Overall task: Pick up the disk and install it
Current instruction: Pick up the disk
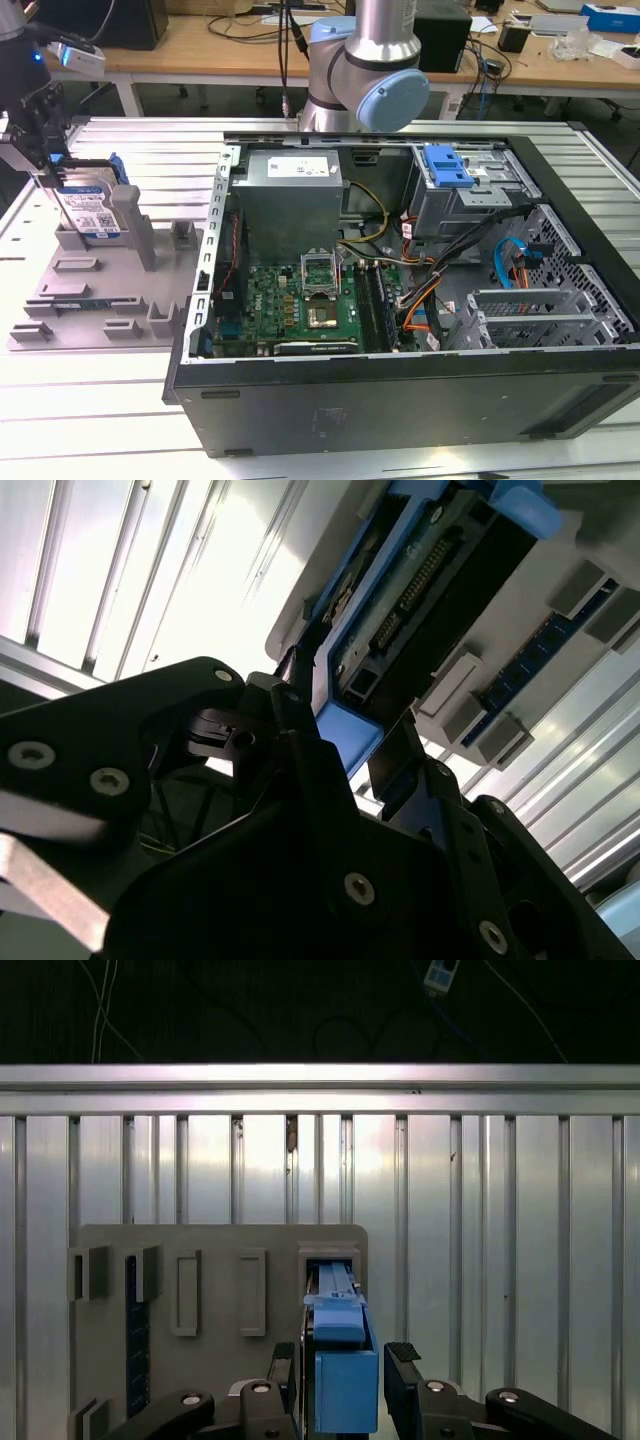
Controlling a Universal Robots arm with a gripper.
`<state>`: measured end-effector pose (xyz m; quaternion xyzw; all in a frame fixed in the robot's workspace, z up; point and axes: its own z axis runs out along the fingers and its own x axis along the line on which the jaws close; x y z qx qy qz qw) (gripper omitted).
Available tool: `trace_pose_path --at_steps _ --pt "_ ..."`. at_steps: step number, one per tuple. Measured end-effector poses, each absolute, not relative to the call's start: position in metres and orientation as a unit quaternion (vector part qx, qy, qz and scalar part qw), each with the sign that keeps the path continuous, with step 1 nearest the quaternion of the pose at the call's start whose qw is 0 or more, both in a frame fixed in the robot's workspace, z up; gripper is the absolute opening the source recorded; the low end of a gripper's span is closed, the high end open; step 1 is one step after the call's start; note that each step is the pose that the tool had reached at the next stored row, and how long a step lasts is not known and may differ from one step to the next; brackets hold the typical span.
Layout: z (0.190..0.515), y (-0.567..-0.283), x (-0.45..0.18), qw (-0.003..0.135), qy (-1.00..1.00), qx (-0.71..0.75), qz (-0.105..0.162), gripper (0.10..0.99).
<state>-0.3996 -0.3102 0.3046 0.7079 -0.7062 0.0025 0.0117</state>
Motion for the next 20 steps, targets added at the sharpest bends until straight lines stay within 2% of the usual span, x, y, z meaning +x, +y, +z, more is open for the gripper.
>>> trace_pose_path --at_steps 20 --pt "0.3006 -0.3101 -0.4003 0.011 -0.705 0.709 0.003 0.482"
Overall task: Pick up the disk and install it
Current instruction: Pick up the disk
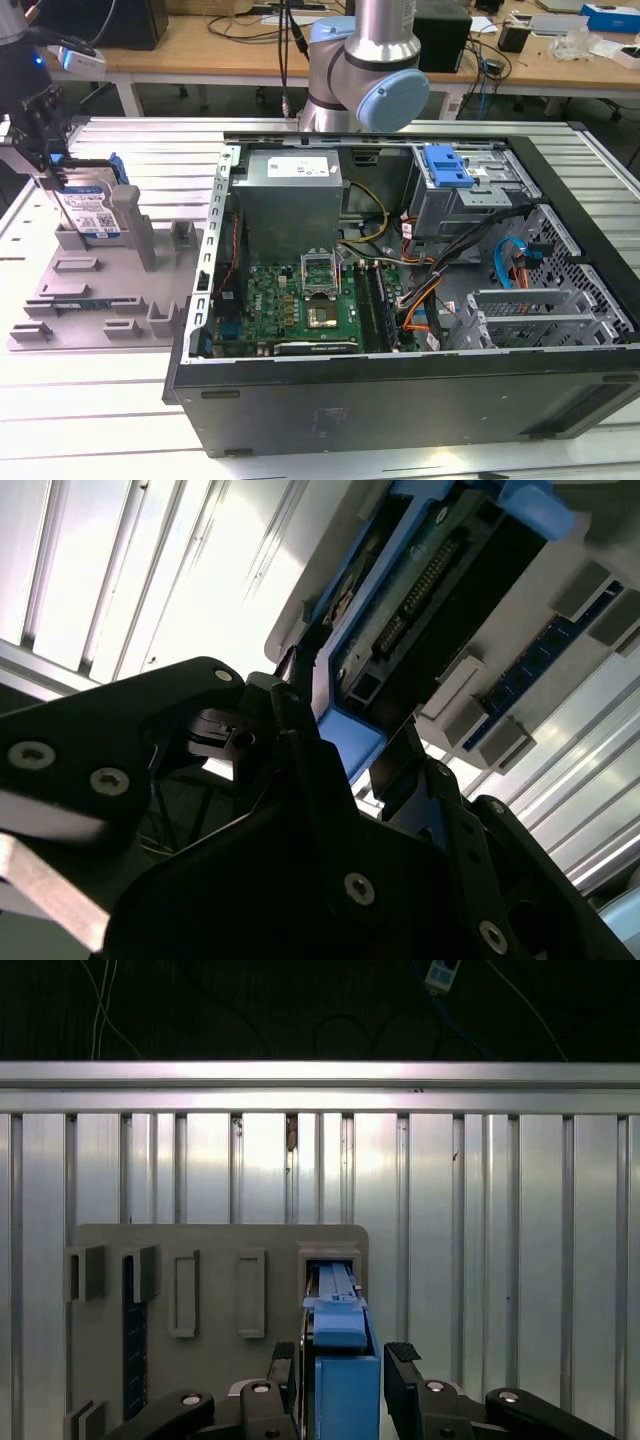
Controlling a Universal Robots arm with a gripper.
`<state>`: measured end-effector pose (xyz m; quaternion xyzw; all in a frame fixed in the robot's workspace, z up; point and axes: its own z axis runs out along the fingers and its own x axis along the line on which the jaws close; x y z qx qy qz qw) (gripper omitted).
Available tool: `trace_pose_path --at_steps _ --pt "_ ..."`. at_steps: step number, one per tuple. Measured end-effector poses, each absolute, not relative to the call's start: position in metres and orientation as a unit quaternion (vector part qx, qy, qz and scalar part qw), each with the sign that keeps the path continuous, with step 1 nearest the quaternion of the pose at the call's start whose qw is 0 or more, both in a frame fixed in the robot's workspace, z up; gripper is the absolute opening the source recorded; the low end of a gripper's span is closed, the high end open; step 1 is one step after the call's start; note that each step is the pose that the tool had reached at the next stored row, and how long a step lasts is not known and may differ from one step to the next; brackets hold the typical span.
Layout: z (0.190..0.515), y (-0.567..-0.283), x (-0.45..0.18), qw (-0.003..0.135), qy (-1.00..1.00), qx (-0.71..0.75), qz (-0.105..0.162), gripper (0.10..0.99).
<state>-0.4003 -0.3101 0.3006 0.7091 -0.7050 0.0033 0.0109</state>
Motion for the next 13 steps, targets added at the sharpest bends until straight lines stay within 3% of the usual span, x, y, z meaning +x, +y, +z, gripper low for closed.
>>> trace_pose_path --at_steps 2,3,13 --pt "0.2998 -0.3101 -0.4005 0.011 -0.705 0.709 0.003 0.471" --pt "0.2996 -0.3101 -0.4005 0.011 -0.705 0.709 0.003 0.396" --pt "0.2985 -0.3108 -0.4010 0.011 -0.705 0.710 0.003 0.396"
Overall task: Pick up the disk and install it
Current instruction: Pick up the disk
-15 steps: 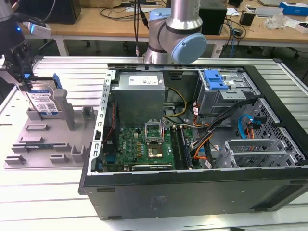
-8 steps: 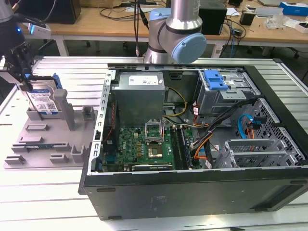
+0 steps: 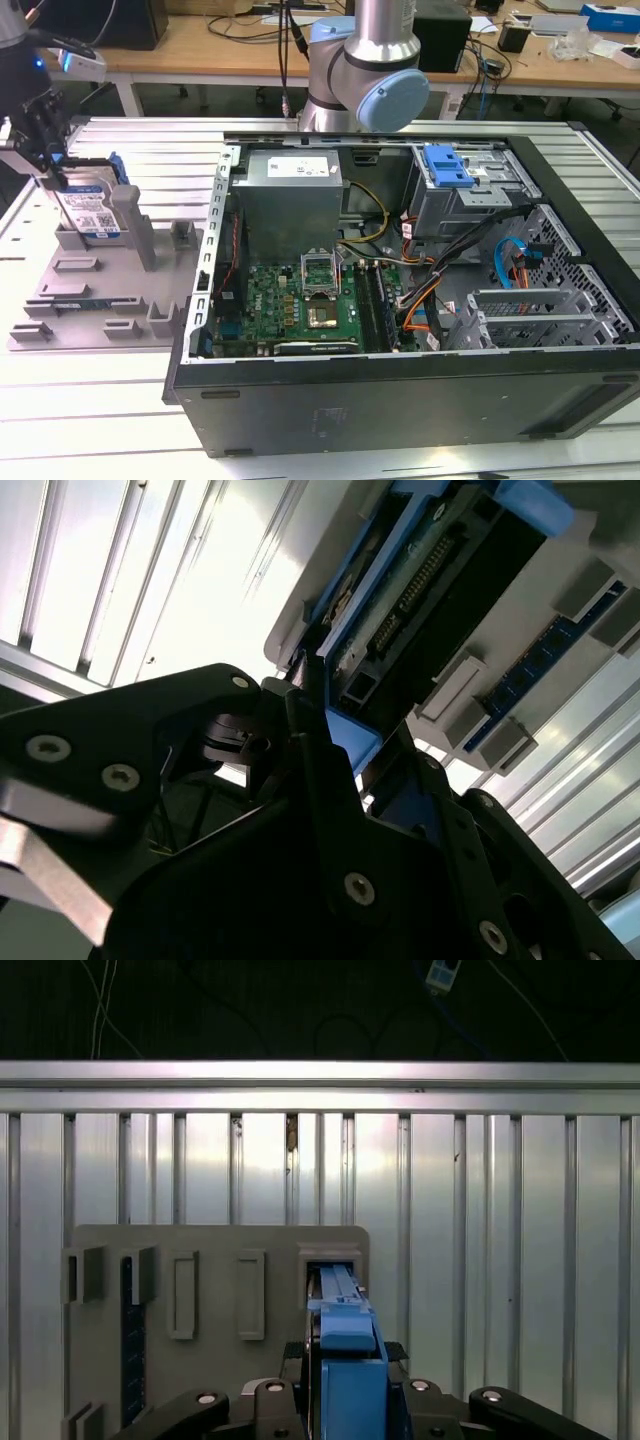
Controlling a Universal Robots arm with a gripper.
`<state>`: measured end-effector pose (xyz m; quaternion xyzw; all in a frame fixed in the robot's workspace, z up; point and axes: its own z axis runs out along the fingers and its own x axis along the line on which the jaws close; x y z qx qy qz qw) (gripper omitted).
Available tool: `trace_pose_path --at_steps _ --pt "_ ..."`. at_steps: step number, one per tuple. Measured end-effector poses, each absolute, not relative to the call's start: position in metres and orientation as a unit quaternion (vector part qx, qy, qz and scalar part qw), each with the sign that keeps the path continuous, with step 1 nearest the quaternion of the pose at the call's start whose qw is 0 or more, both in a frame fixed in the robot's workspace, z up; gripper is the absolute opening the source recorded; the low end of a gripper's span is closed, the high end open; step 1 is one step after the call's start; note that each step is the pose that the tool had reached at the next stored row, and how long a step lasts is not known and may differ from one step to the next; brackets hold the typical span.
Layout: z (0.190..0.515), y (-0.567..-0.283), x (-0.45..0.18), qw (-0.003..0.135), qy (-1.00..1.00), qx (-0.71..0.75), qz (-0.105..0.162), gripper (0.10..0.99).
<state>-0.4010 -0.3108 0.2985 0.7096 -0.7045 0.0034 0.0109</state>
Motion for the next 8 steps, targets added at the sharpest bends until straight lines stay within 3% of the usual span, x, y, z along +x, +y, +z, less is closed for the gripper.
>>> trace_pose_path --at_steps 8 --pt "0.2980 -0.3125 -0.4011 0.011 -0.705 0.710 0.003 0.396"
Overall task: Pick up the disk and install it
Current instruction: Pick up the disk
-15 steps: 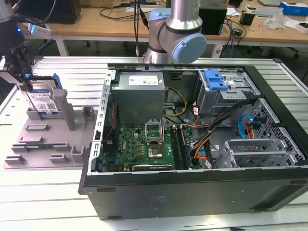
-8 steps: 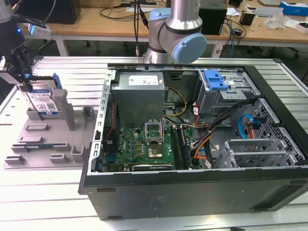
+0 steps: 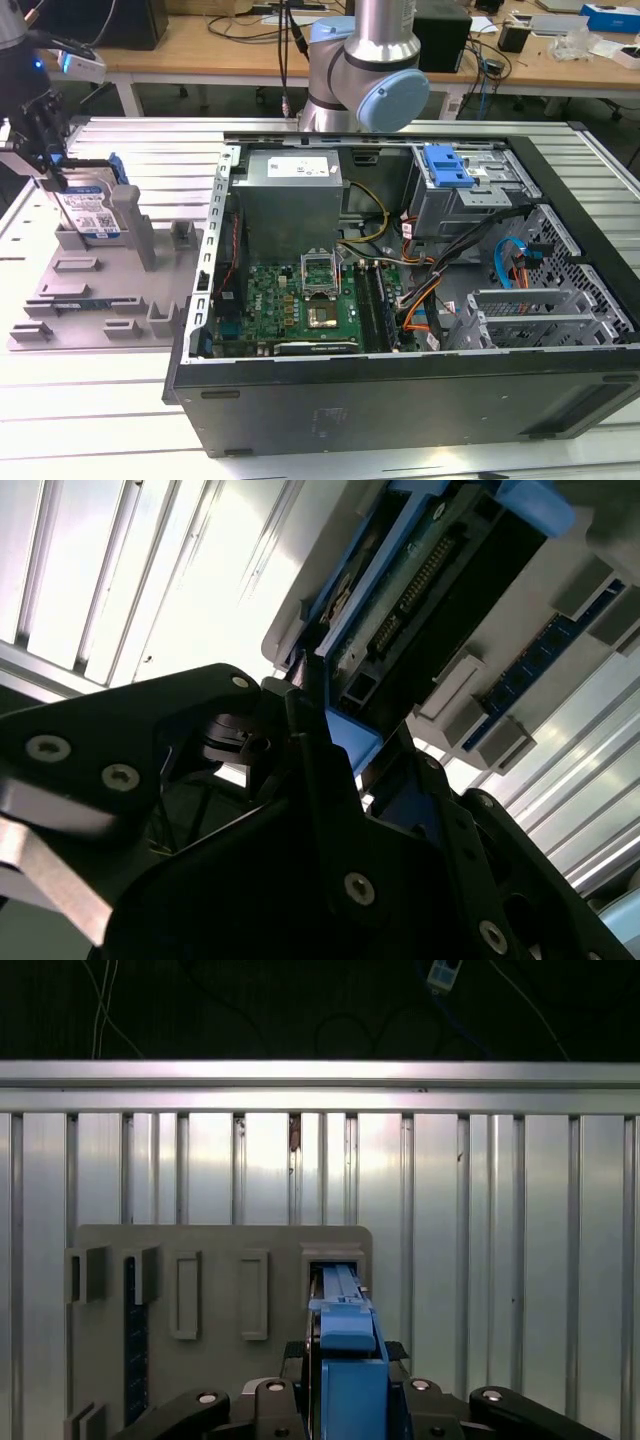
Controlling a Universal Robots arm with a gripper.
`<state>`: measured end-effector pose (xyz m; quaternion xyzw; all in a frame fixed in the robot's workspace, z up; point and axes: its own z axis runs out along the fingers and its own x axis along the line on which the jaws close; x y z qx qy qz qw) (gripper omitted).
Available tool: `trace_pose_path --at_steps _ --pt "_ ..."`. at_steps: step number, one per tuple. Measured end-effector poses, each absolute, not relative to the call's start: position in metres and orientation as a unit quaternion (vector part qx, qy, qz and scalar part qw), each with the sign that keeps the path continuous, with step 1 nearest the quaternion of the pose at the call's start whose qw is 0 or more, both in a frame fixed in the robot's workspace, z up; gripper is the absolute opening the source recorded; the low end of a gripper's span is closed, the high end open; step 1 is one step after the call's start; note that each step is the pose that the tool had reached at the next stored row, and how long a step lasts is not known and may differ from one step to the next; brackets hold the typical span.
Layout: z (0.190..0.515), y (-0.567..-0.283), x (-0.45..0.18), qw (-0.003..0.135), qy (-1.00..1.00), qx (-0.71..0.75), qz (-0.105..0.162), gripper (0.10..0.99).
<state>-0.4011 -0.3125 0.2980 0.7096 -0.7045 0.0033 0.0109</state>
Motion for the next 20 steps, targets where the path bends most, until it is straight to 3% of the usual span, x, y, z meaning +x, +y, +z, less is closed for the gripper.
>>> trace_pose_path --at_steps 20 --pt "0.2982 -0.3131 -0.4012 0.011 -0.705 0.710 0.003 0.365"
